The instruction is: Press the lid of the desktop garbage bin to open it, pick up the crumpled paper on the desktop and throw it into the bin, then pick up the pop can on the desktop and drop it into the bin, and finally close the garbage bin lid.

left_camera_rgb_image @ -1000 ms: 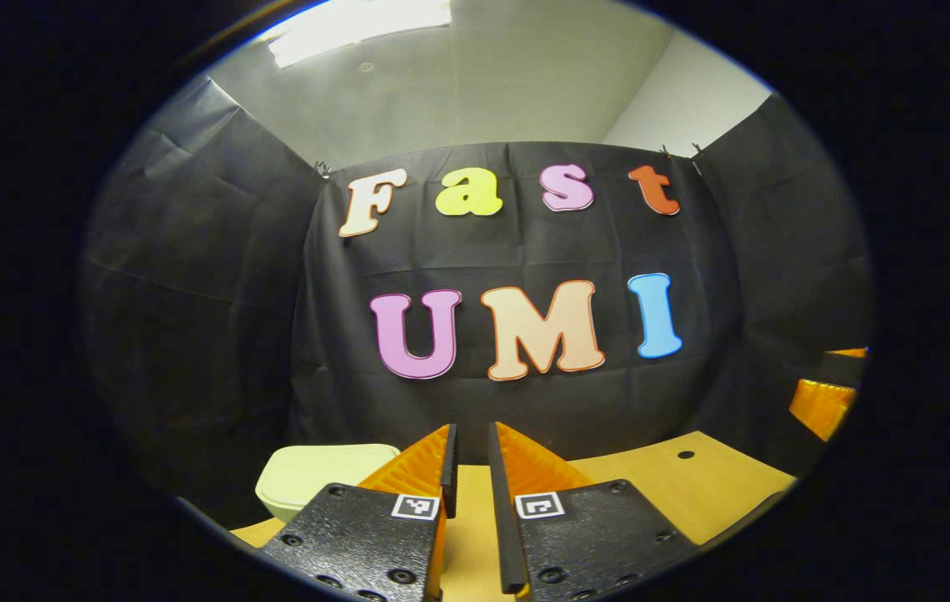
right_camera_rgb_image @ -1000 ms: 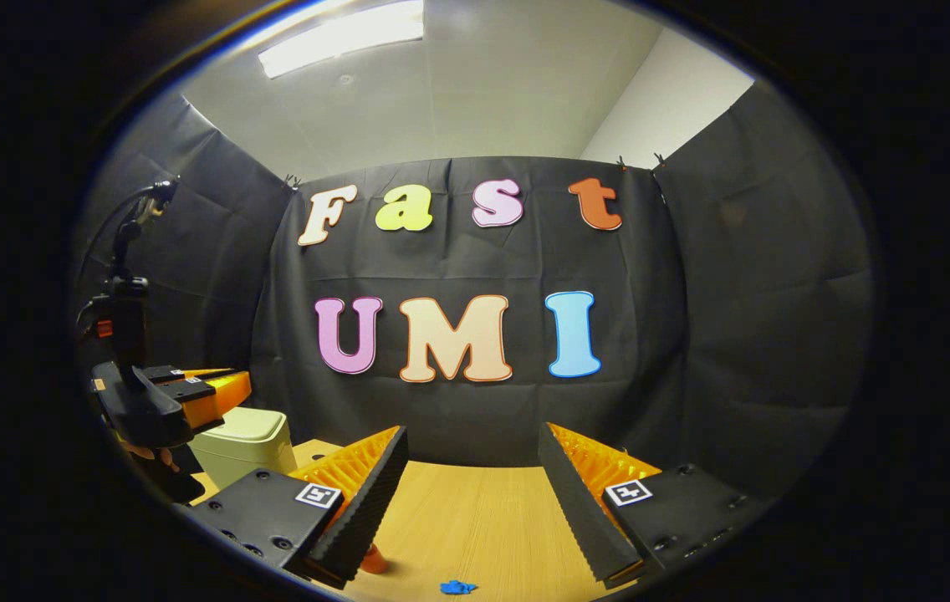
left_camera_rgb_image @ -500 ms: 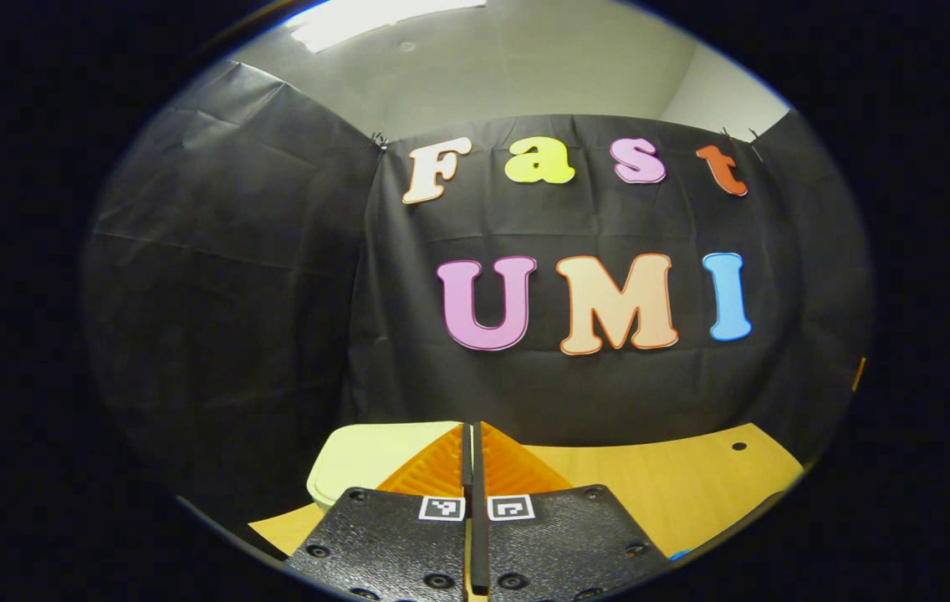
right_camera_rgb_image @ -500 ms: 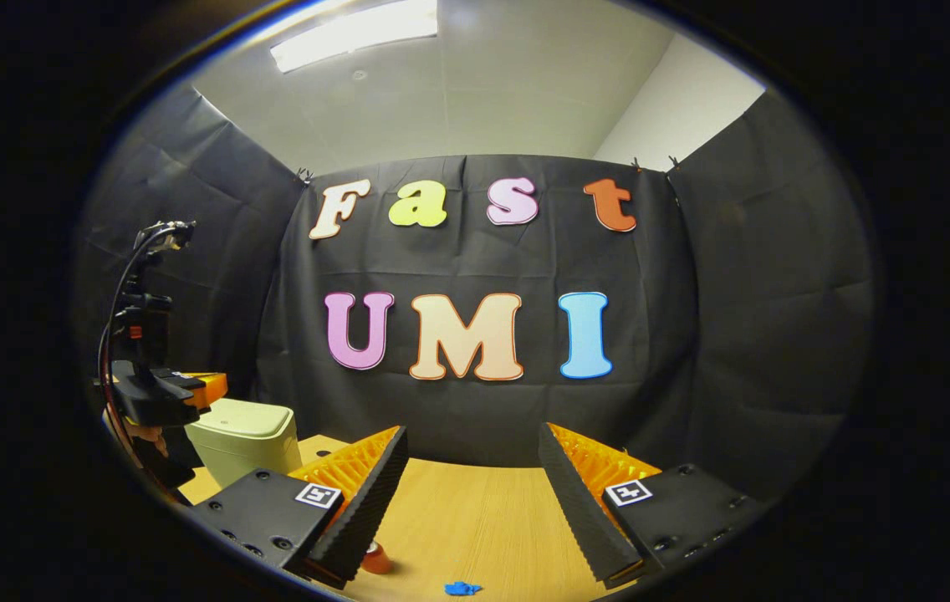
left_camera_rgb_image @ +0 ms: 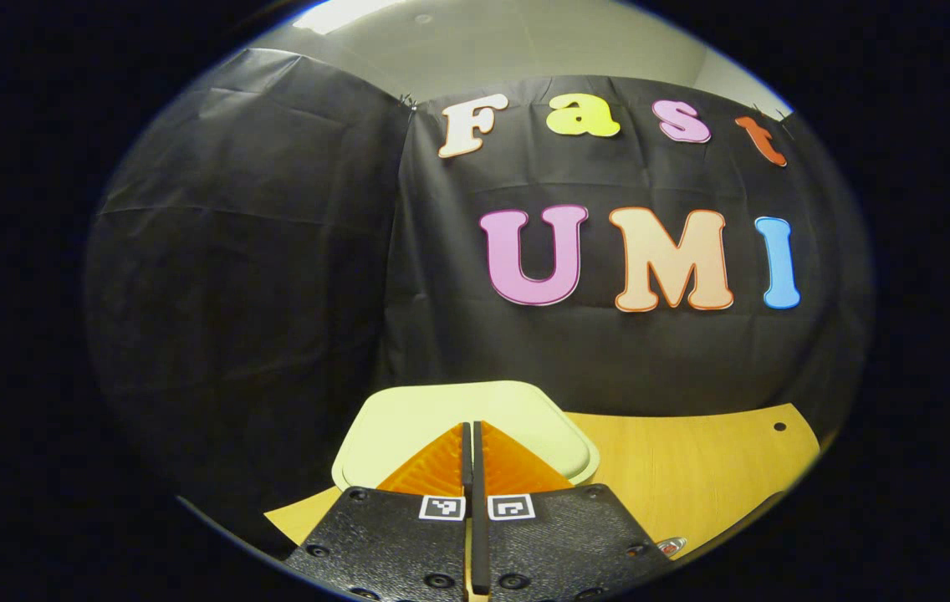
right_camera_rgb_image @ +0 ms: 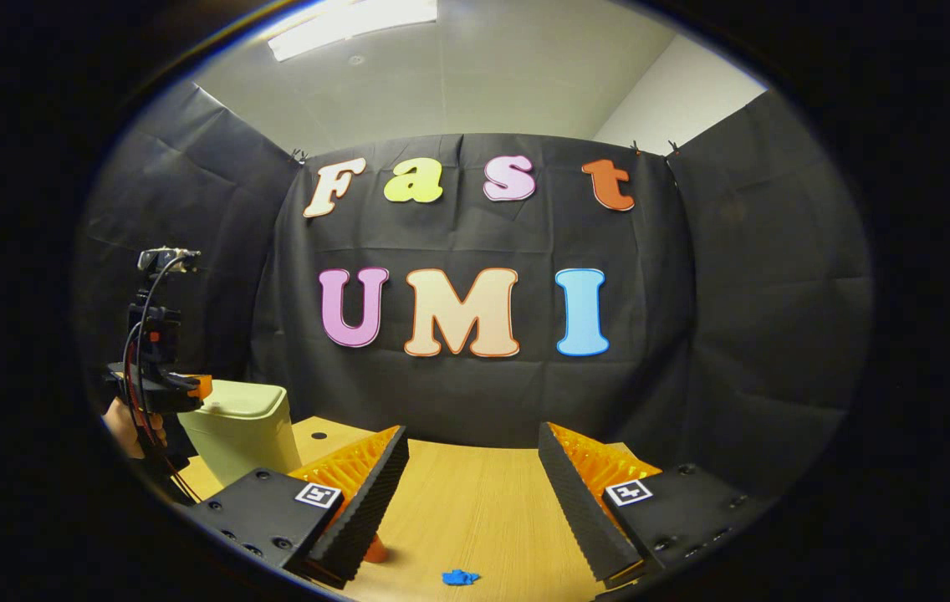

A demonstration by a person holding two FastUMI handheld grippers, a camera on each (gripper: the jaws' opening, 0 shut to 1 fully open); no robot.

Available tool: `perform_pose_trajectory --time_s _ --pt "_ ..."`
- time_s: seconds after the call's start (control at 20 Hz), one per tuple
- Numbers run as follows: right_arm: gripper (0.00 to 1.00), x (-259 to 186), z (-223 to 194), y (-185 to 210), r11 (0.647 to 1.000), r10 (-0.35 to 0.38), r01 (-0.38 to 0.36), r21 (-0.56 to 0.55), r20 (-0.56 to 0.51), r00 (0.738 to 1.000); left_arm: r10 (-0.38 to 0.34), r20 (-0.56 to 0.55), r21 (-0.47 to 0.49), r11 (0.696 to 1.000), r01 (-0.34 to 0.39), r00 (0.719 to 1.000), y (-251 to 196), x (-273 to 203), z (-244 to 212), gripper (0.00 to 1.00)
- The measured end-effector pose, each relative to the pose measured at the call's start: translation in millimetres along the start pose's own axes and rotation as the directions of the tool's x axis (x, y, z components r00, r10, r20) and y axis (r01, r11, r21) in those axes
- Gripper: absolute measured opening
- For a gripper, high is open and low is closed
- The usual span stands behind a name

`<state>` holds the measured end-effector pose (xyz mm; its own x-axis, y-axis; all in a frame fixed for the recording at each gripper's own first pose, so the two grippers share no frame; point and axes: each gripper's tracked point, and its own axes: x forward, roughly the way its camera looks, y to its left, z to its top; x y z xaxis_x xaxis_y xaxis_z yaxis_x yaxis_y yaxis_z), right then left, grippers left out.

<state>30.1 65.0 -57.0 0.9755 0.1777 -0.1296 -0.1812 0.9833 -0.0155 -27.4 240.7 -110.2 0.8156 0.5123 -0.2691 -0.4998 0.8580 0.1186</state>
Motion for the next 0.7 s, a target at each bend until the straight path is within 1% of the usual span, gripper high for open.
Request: perform_pose_trajectory --time_s 0.2,0.3,0.35,0.4,0.45,0.55,0.6,0.7 --pt "0.99 2.3 -10.7 0.6 1.0 0.005 -0.004 0.006 -0.034 0.999 -0.008 -0.07 0.022 1.0 0.01 0.998 -1.9 6.9 -24.6 0.0" --pt "0.98 4.1 -12.6 1.6 1.0 0.009 -0.009 -0.001 -0.041 0.999 -0.02 -0.024 0.033 0.999 0.02 1.0 -3.3 6.8 -18.5 0.0" --pt "0.98 5.4 -13.6 2.5 1.0 0.014 -0.014 -0.004 -0.046 0.999 -0.018 -0.033 0.049 0.999 0.02 0.999 -4.1 7.6 -22.3 0.0" --pt "0.98 4.7 -17.4 3.6 1.0 0.02 -0.02 -0.007 -0.056 0.998 -0.017 -0.018 0.066 0.998 0.018 1.0 -5.3 10.7 -22.1 0.0" --pt "0.99 4.8 -21.0 5.0 1.0 0.027 -0.028 -0.012 -0.064 0.998 -0.008 -0.035 0.082 0.997 0.011 0.999 -2.8 11.4 -28.0 0.0" --pt "0.98 4.3 -27.4 6.9 0.999 0.038 -0.04 -0.027 -0.076 0.996 -0.016 -0.012 0.052 0.999 0.016 1.0 -2.8 11.2 -25.5 0.0" --pt "1.0 4.8 -30.3 6.8 0.999 0.04 -0.043 -0.034 -0.08 0.996 -0.024 0.002 0.031 0.999 0.024 1.0 -3.6 8.1 -20.7 0.0" --pt "1.0 8.5 -35.4 8.2 0.997 0.054 -0.058 -0.046 -0.089 0.995 -0.039 0.044 0.014 0.999 0.039 0.998 -6.0 4.7 -9.9 0.0"
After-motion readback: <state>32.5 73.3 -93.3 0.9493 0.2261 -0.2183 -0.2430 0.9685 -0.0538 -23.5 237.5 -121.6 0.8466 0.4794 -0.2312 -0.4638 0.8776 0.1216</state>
